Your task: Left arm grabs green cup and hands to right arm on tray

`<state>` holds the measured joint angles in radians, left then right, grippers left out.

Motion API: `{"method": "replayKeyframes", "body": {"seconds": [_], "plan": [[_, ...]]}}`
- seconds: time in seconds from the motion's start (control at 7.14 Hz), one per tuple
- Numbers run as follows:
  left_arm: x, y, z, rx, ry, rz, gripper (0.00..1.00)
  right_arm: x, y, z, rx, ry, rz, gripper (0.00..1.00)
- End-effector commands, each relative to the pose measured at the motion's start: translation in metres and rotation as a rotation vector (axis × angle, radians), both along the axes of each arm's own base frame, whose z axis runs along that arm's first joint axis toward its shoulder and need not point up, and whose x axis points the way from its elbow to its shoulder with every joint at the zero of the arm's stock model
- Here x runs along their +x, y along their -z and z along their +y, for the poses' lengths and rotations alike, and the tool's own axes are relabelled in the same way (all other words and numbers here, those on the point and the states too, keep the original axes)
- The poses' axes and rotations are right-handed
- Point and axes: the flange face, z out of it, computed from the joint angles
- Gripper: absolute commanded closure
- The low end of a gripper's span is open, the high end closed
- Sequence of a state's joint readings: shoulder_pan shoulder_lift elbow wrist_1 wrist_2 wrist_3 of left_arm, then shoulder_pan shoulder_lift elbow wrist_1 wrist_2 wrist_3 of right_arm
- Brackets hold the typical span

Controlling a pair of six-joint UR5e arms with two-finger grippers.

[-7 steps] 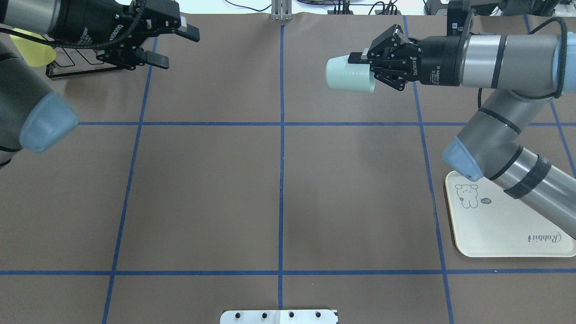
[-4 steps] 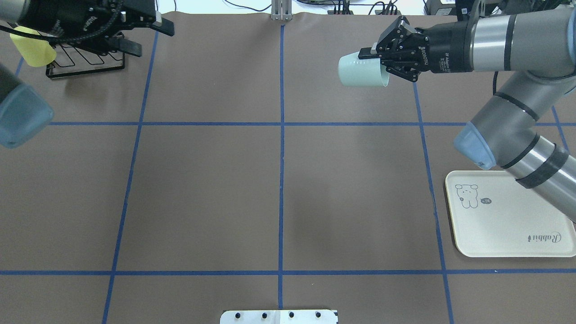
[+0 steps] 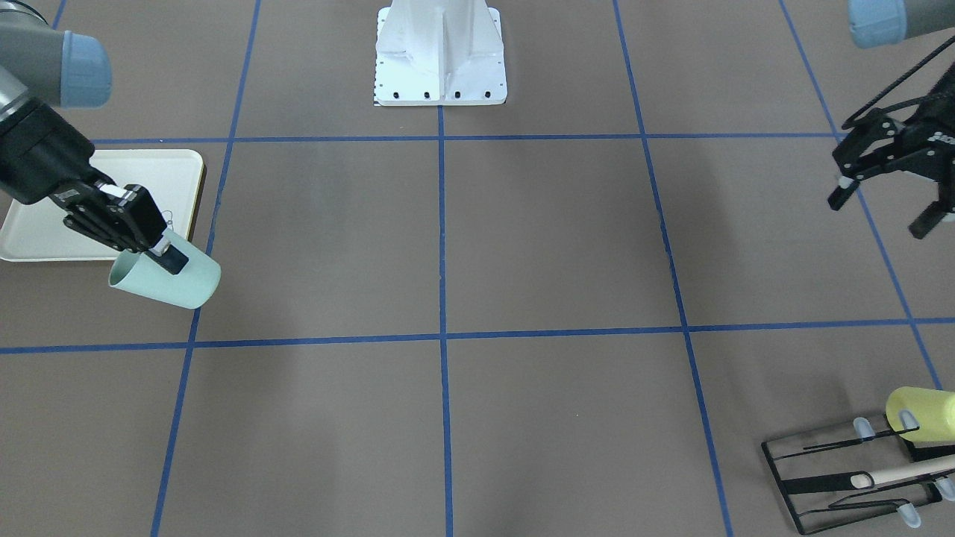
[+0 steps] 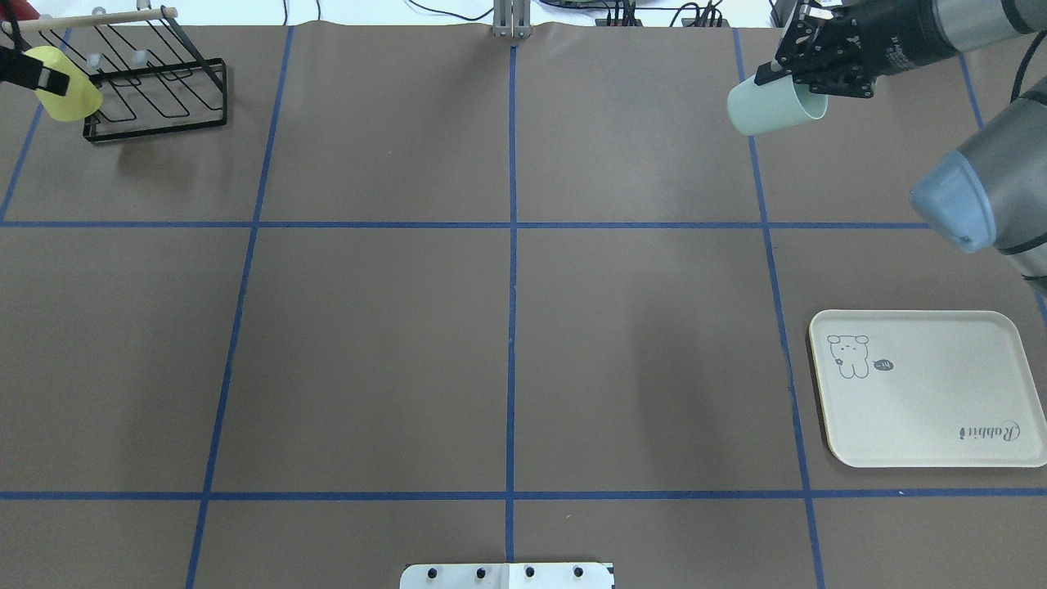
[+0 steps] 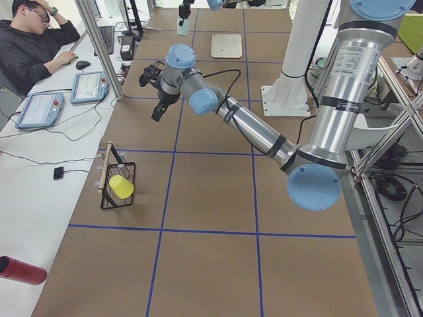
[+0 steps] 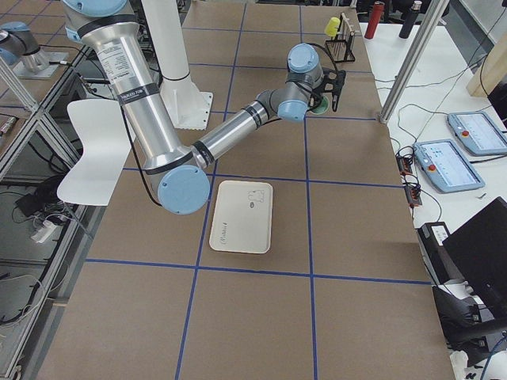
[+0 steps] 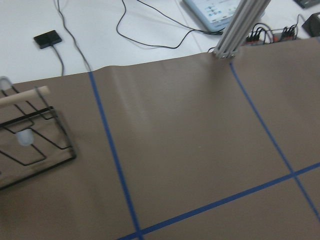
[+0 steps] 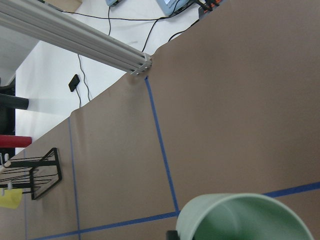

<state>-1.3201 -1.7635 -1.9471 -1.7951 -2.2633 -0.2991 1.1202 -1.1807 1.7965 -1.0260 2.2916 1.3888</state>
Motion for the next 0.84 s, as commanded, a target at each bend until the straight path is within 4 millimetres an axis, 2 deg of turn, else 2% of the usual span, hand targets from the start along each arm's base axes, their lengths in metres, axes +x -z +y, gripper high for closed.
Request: {"method": "replayKeyframes", "body": {"seconds": [0.0,0.14,0.28,0.42,0.56,0.7], "plan": [[-0.059,-0.064,0.009,-0.014,-0.065,-0.148,0.01,0.022,-0.035,-0.007,0.045,0.059,0.163,1.0],[-0.078,-0.087,0.009,-0.061,-0.09,-0.185,0.01,0.026,-0.039,-0.004,0.06,0.106,0.244,1.0],[-0.081,-0.123,0.006,-0.162,-0.136,-0.211,0.01,0.035,-0.038,0.003,0.075,0.163,0.322,1.0],[-0.097,-0.161,0.001,-0.226,-0.148,-0.215,0.0,0.04,-0.046,0.015,0.095,0.2,0.403,1.0],[-0.117,-0.199,0.001,-0.285,-0.141,-0.204,0.0,0.04,-0.077,0.028,0.107,0.237,0.473,1.0],[-0.13,-0.235,0.028,-0.344,-0.129,-0.161,0.0,0.045,-0.092,0.034,0.109,0.252,0.492,1.0]]}}
